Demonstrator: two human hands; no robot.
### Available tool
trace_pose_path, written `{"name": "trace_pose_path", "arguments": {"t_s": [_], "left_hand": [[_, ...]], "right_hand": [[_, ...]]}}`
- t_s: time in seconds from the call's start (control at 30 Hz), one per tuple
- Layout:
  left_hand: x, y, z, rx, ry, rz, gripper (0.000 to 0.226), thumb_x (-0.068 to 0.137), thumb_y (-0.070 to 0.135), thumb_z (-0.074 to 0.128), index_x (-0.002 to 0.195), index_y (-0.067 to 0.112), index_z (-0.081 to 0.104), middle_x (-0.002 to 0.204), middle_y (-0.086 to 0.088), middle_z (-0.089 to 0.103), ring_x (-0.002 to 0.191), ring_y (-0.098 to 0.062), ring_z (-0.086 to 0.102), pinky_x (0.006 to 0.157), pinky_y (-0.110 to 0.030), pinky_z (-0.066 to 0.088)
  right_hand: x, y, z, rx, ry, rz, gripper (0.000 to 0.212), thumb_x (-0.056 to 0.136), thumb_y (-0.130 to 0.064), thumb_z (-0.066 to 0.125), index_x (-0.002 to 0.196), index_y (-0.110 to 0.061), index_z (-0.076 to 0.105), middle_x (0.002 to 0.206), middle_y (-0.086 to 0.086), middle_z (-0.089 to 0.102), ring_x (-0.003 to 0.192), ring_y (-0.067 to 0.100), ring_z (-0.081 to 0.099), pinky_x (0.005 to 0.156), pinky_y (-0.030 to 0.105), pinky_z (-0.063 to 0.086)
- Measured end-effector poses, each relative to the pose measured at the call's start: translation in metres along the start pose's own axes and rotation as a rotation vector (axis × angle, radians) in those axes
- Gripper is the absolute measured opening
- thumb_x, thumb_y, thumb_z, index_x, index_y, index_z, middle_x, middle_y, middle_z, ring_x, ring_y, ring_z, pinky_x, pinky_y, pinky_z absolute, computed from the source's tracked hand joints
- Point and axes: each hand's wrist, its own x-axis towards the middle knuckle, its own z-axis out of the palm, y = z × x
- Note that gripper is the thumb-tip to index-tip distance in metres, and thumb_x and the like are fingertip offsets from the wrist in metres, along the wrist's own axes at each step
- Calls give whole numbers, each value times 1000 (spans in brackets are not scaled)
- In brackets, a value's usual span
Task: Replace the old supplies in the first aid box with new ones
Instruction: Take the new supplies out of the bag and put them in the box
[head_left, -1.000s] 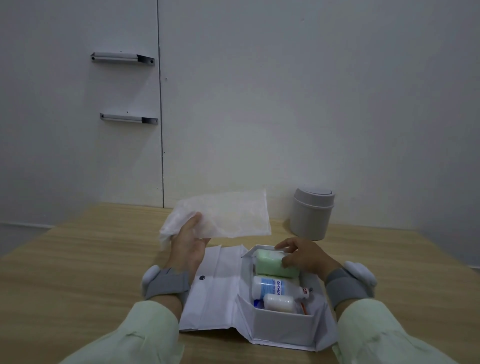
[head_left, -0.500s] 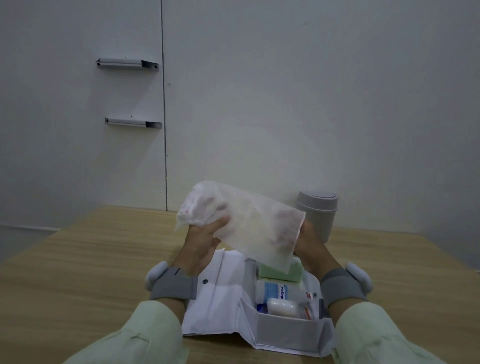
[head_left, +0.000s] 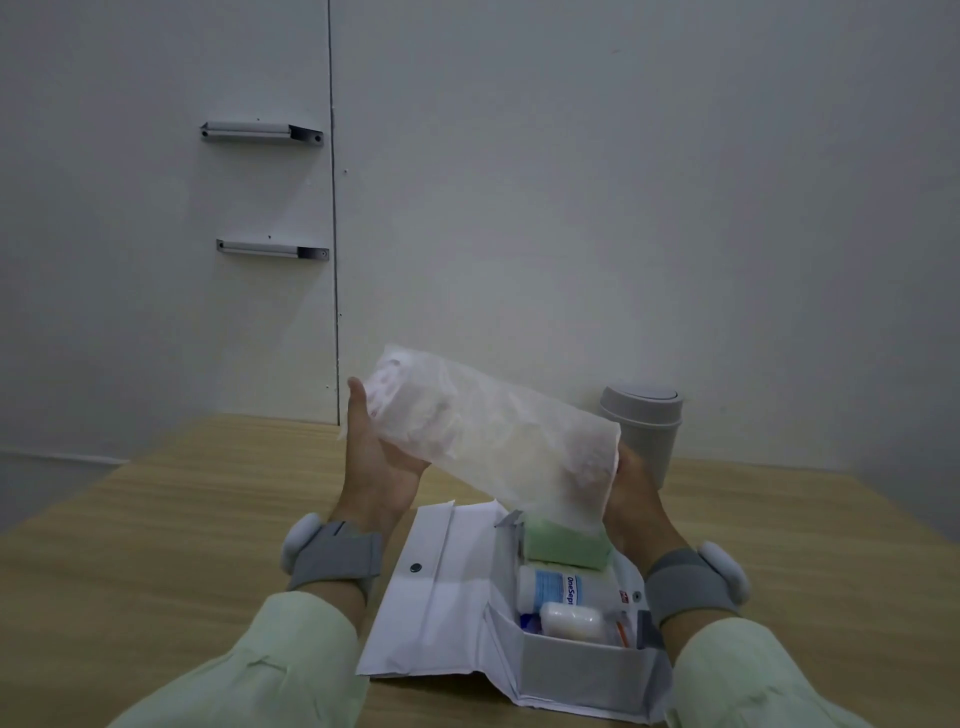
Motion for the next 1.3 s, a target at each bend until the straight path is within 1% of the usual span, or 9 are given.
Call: {"name": "trace_pose_path", "arguments": {"t_s": [0.2,0.33,0.63,0.77,0.87,0.93,1.1,1.23,1.3], "left_hand": [[9,7,1,-30,4,-37,51,95,49,38,137,22,49,135,-9,57,119,-34,57,75,-50,57],[10,12,6,-46,23,-64,47,97,47,35,129,18,54,125,-10,61,108,-32,60,62,-47,59],[13,12,1,-49,4,-46,41,101,42,28,123,21,55,139,-11,53,116,-32,60,94,-60,45],[10,16,4,-85,-17,-61,44,94,46,40,124,17,56,119,-11,67,101,-32,68,90,-55,50],[6,13,4,-62,-10,-70,29,94,24,42,110,7,59,97,-14,74,84,-28,73,80,-37,57],[8,11,2,-42,13,-74,31,97,21,38,112,3,59,108,-19,69,83,-27,74,76,-33,59],[8,11,-1,-33,-46,-85,54,90,50,46,131,15,53,123,-18,61,111,-39,62,92,-50,52],[2,8,7,-86,-101,-62,35,78,24,56,108,7,61,107,-11,66,89,-26,66,72,-31,58],[-1,1,10,-9,-67,-93,27,84,14,50,105,4,62,104,-11,65,89,-24,64,75,-30,57]], "right_hand": [[3,5,0,12,-10,28,19,89,5,54,104,0,63,84,13,64,80,26,58,70,34,49],[0,4,4,39,-38,28,19,90,5,51,100,-4,65,85,14,64,79,27,59,72,37,50],[2,3,5,53,-41,33,25,85,11,55,89,-12,66,87,18,62,87,31,56,80,47,47],[-1,-2,8,52,-28,9,27,88,9,52,84,-14,65,79,11,61,73,25,56,65,33,51],[0,-2,10,135,-33,40,24,90,2,50,84,-15,66,83,15,61,83,28,55,79,42,47],[2,-2,9,153,-32,55,16,86,-3,56,83,-14,68,84,16,61,87,30,55,83,47,44],[4,0,9,124,-12,28,28,89,5,50,80,-14,67,79,15,61,80,28,55,80,46,44],[5,1,13,157,35,55,27,93,-3,45,80,-13,66,78,12,61,76,27,55,78,43,45],[7,2,14,212,39,102,28,94,-8,42,80,-11,66,78,12,60,75,27,55,77,42,45]]}}
